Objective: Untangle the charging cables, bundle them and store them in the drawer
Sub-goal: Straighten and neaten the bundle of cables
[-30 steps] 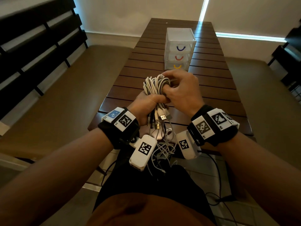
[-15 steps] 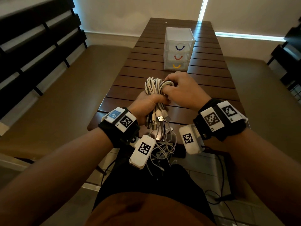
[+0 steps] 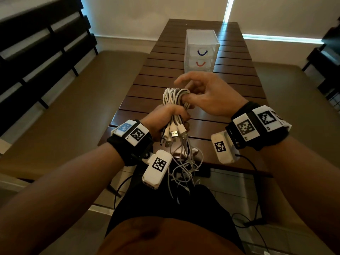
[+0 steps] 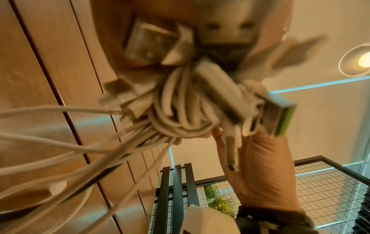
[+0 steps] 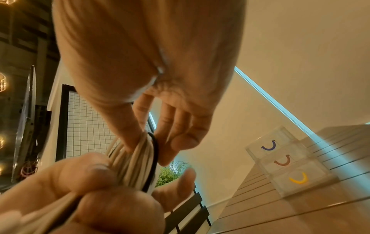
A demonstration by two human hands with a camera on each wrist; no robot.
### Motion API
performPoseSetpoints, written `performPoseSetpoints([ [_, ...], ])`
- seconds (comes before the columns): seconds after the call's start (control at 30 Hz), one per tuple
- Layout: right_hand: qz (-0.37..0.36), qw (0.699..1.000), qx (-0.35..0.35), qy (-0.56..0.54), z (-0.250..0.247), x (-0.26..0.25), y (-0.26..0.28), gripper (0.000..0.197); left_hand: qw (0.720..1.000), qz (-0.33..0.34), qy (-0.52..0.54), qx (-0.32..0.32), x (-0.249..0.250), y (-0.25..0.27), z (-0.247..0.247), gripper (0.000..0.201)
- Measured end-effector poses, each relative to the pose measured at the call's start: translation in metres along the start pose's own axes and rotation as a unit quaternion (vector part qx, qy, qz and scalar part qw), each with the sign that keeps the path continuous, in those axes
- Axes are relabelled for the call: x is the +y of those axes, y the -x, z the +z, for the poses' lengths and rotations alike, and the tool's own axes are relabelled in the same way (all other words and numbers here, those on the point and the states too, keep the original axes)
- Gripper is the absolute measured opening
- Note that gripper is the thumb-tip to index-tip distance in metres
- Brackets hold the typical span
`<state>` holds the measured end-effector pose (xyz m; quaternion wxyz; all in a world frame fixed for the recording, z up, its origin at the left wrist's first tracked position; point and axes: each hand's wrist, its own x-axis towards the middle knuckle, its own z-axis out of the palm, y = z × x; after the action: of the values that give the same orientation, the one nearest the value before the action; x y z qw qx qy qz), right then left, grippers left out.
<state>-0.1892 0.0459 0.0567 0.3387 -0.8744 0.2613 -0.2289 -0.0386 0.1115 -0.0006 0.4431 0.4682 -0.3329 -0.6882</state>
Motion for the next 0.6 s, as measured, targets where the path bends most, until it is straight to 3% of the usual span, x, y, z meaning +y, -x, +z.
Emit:
performPoseSetpoints([
  [0.17, 0.011, 1.000, 0.003, 0.007, -0.005, -0.002, 0.000, 0.018, 1.000, 0.005, -0.012, -0.015, 0.000, 0.001, 0.001, 0.016],
  [0.37, 0.009, 0.998, -0.045, 0.051, -0.019, 0.002, -0.005, 0.014, 1.000, -0.003, 0.003, -0.023, -0.004, -0.003, 0.005, 0.041],
  [0.5, 0.015, 0.998, -0.045, -0.029, -0.019, 0.011, -0.006, 0.008, 0.997, -0.014, 0.028, -0.075, -0.003, 0.000, 0.011, 0.018],
  [0.6, 0.002, 0.990, -0.013, -0.143, -0.006, 0.020, -0.007, 0.011, 0.992, -0.007, 0.055, -0.114, -0.001, -0.001, 0.012, 0.023],
])
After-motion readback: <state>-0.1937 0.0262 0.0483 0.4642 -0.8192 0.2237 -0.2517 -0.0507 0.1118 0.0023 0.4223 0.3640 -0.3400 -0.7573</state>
